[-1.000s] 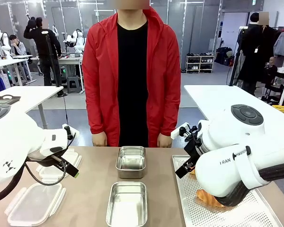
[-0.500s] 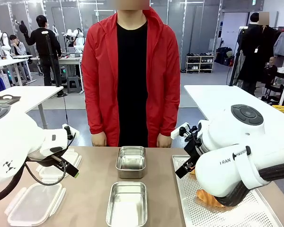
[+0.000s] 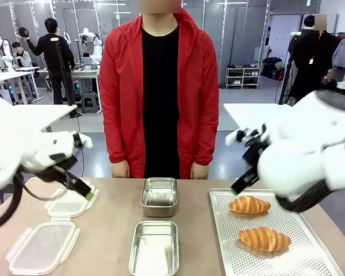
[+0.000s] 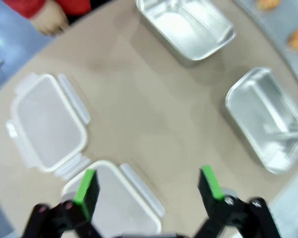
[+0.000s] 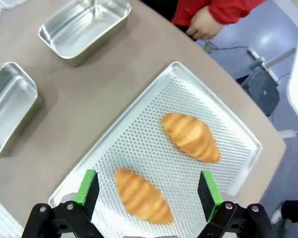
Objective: Place the bread into the airtight container.
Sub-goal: Pick up a Butter Roll and place it into an empty Airtight Container.
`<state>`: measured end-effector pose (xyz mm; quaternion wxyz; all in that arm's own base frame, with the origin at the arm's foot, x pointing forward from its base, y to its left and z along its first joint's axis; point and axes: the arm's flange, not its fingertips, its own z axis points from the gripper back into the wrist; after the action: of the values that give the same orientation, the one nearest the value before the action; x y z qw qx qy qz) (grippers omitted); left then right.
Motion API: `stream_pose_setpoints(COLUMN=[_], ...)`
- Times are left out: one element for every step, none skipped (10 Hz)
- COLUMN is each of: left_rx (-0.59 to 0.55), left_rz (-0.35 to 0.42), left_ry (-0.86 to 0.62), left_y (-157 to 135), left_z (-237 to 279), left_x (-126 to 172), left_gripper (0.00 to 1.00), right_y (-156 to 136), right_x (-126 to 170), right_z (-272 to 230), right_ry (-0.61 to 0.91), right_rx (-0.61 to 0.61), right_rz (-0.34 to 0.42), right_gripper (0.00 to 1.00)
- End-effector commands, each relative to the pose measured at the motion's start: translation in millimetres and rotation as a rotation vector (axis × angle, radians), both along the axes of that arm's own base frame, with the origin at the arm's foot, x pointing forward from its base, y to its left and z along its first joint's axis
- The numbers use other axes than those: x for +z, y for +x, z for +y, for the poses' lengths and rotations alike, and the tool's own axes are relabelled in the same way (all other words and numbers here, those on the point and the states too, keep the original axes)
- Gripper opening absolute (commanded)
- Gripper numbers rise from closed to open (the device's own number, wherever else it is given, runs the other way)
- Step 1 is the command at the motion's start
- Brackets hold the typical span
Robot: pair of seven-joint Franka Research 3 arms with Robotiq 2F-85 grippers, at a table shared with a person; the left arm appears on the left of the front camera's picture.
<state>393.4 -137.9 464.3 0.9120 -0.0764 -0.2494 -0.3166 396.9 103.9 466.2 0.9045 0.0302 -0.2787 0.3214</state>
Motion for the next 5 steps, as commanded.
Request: stream_pose_setpoints(left_rx=[-0.037, -0.051, -0.048, -0.058, -0.057], left_rz=[0.052, 0.062, 0.052, 0.013, -0.038], left_ry=[-0.014, -0.041, -0.059, -0.055, -0.060], left_y=[-12.3, -24.1, -40.1, -58.1, -85.5], left_z=[28.3, 40.8, 55.1, 66.2, 80.8], left_x=[65.4, 94.5, 124.7, 149.2, 175.3], left_gripper=[1.00, 1.00, 1.00, 1.00, 1.00], right_y=[-20.3, -36.5, -57.2, -83.2, -100.8], right_x=[48.3, 69.3, 90.2, 113.6, 128.7], right_z=[-38.8, -55.4, -71.6, -88.2, -99.0], right_ry=[-0.017, -0.009, -0.021, -0.016, -0.016], right_rx=[0.031, 0.035, 0.037, 0.057, 0.083], right_rz=[0.007, -0.004, -0.010, -0.018, -0.024], right_gripper=[1.00, 1.00, 1.00, 1.00, 1.00])
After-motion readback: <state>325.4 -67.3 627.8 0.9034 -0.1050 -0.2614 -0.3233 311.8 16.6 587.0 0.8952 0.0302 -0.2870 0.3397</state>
